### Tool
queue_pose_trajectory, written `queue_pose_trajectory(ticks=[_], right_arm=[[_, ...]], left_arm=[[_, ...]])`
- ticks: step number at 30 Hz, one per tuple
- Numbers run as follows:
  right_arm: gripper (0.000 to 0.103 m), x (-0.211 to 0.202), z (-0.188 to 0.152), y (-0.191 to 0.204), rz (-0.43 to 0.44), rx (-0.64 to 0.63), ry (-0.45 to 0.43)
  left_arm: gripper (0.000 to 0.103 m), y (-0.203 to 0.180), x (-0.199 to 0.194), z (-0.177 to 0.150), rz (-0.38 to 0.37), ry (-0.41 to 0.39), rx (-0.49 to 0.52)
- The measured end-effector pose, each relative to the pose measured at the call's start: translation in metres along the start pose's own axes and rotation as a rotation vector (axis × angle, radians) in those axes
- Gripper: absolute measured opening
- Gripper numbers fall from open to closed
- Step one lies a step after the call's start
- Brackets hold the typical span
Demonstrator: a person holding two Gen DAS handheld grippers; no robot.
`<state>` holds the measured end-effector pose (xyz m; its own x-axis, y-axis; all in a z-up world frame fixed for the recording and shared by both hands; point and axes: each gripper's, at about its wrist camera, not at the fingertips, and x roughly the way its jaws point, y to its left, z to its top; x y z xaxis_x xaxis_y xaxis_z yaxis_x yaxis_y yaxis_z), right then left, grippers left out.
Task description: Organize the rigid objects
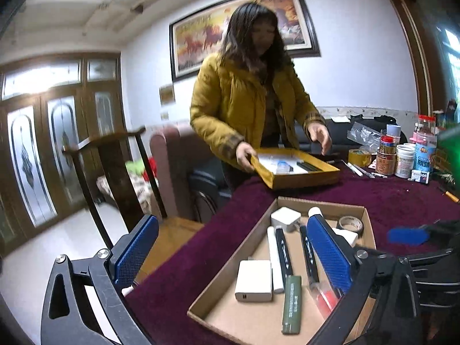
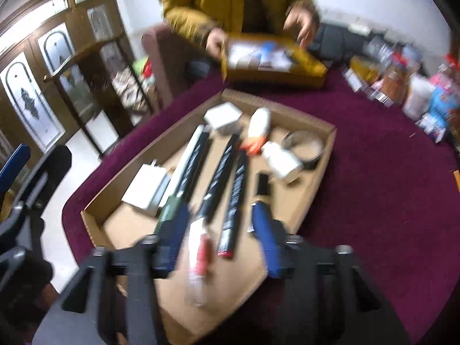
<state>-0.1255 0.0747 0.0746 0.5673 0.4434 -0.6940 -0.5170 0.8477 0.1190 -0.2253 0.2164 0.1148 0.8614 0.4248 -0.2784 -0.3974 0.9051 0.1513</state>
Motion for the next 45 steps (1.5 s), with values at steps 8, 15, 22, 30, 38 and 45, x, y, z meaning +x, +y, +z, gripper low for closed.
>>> queue_pose_trajectory(ticks=[8, 15, 22, 30, 38, 45], right_arm=[[0.080, -0.023, -0.016, -0.023, -0.182, -0.031, -0.122], [0.080, -0.029, -0.032, -0.057, -0.190, 0.084, -0.104], [0.080, -0.031, -0.049, -0.068, -0.247, 0.071, -0.072], [0.080, -0.028, -0.062, -0.057, -0.281, 0.002, -0.055], [0.080, -0.028, -0.062, -0.044, -0.305, -0.053, -0.049], [0.080, -0.025, -0.061, -0.033, -0.319, -0.089, -0.038]], left_arm=[[0.102, -0.032, -0.015, 0.012, 0.068, -0.040, 0.036], [0.102, -0.046, 0.008, 0.019, -0.073, 0.142, -0.029], [0.102, -0.053, 0.030, 0.010, -0.105, 0.297, -0.092], [0.102, -0.060, 0.029, 0.008, -0.094, 0.319, -0.062], [0.102, -0.056, 0.038, 0.002, -0.101, 0.366, -0.068], [0.102, -0.050, 0.043, -0.003, -0.095, 0.393, -0.070]])
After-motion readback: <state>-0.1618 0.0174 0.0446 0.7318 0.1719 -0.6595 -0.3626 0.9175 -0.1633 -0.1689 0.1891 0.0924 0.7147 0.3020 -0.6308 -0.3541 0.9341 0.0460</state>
